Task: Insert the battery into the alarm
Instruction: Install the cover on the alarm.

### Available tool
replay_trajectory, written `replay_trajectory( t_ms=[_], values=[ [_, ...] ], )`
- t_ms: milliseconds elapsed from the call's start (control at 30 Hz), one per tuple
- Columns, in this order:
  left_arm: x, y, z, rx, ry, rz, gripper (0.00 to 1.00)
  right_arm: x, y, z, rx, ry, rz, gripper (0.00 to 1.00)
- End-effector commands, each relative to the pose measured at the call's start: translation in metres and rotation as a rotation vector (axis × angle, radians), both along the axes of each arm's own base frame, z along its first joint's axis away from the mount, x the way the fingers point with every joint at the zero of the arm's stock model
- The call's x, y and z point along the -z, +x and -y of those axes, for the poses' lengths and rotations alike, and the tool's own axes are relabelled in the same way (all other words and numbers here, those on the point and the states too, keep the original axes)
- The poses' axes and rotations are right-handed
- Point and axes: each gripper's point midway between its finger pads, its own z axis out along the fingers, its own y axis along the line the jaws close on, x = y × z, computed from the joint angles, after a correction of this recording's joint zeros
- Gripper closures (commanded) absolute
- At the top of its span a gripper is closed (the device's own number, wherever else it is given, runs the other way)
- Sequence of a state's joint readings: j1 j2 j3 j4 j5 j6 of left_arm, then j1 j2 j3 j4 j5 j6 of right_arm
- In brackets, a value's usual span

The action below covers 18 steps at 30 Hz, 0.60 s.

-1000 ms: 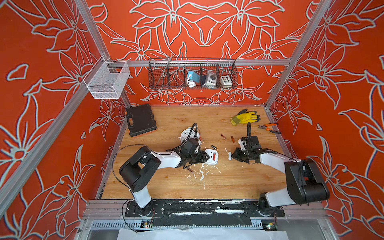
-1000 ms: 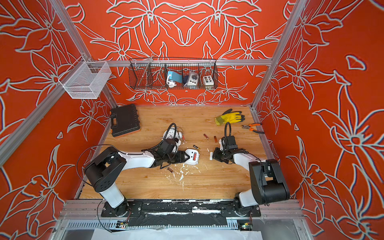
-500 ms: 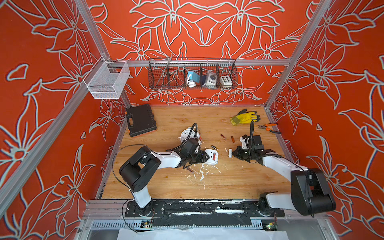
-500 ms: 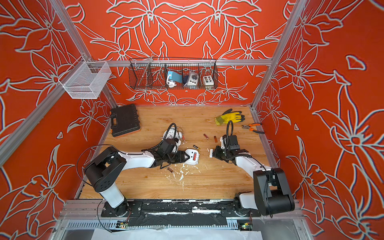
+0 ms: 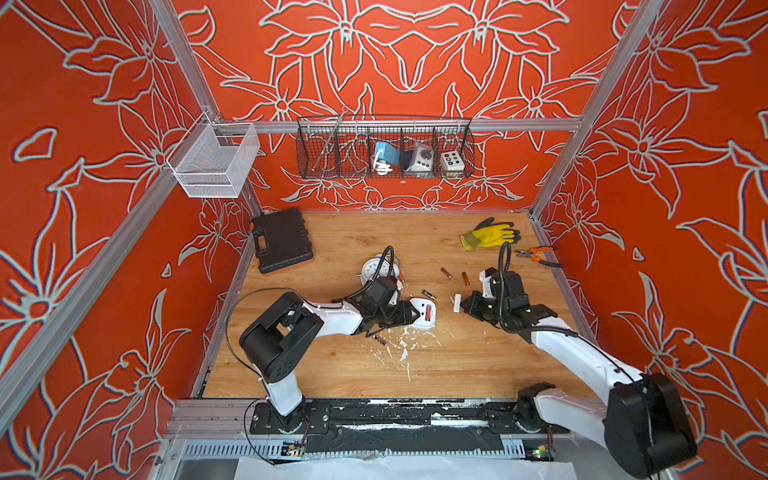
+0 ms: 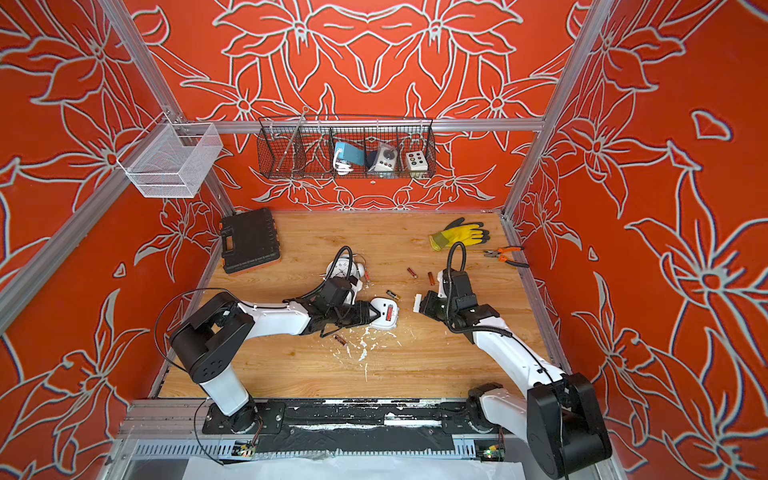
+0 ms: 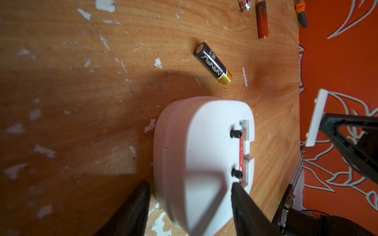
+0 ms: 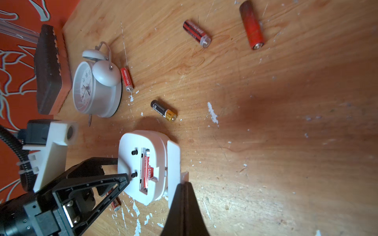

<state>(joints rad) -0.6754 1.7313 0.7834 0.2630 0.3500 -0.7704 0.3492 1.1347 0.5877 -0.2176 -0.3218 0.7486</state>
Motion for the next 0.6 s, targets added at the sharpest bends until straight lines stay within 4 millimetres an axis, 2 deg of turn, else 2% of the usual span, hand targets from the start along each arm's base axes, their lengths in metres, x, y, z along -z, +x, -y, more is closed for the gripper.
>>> replay_trajectory(
  t_ms=[0, 233, 567],
  values=[
    [0.011, -0.009, 0.004, 0.013, -0.004, -0.045, 0.38, 0.003, 0.000, -0.003, 0.050, -0.026, -0.026, 1.00],
    [0.014, -0.012, 0.006, 0.015, -0.011, -0.057, 0.39, 0.009, -0.002, -0.028, 0.011, -0.016, -0.063, 1.00],
    [0.016, -0.011, 0.005, 0.017, 0.005, -0.049, 0.40, 0.010, 0.005, -0.057, -0.092, 0.005, -0.096, 1.00]
  ],
)
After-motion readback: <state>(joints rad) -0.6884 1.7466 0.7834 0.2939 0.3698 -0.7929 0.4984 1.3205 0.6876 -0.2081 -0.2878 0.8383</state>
